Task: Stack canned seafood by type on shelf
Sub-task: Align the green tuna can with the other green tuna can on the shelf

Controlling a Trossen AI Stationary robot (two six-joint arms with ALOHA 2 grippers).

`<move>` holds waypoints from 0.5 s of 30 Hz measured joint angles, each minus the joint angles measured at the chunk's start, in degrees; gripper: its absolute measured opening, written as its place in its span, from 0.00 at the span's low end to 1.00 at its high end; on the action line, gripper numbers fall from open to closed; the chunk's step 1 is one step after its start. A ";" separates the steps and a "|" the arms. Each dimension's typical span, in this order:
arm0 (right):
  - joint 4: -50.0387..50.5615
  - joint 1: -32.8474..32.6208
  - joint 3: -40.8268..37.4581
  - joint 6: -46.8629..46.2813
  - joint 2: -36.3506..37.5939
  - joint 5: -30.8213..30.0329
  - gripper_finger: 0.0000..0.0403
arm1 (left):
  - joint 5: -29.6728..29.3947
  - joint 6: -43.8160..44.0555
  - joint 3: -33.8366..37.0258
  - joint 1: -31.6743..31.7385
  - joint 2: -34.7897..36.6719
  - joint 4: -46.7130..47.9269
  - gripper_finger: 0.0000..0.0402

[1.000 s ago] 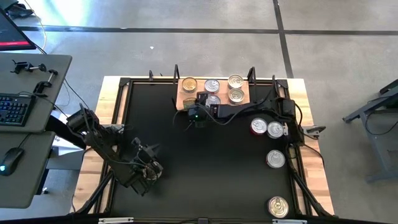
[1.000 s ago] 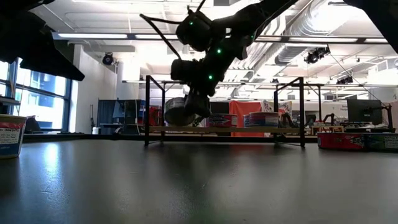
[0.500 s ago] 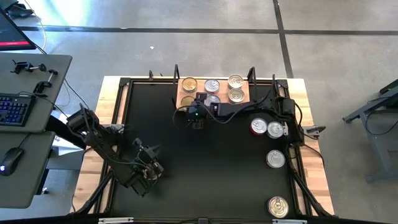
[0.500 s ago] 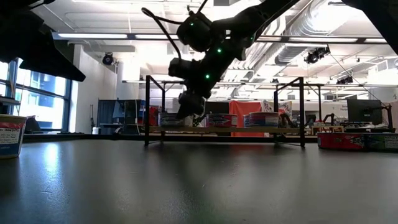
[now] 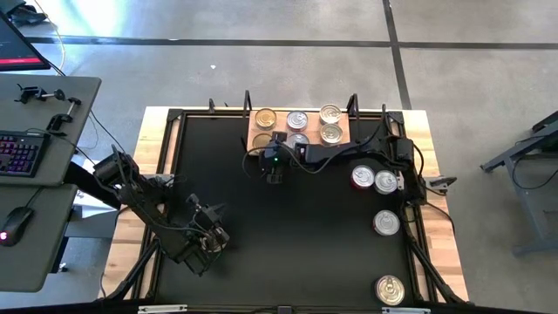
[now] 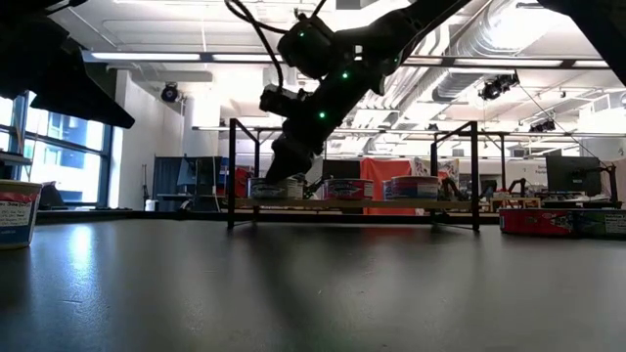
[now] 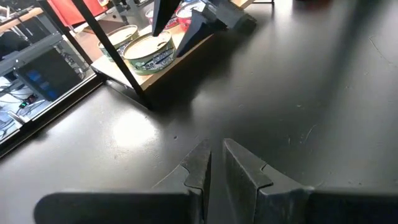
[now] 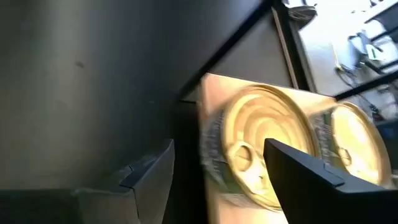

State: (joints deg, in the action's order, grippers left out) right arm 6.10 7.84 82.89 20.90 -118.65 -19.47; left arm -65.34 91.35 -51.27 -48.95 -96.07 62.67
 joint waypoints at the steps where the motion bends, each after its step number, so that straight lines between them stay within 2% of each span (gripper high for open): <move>1: 0.03 -0.05 0.00 -0.29 0.00 -0.02 0.60 | -0.02 0.00 0.00 0.02 0.00 0.01 0.09; 5: 0.05 0.62 -0.20 -1.49 0.00 -2.91 0.60 | 0.00 0.00 0.00 0.07 0.00 0.00 0.09; 15: -4.45 2.02 -0.24 -5.54 0.00 -5.16 0.60 | -0.01 0.02 0.00 0.07 -0.01 -0.51 0.09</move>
State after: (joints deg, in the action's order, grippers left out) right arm 1.65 9.86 82.65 15.36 -118.65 -24.64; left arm -65.35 91.37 -51.27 -48.88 -96.08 62.16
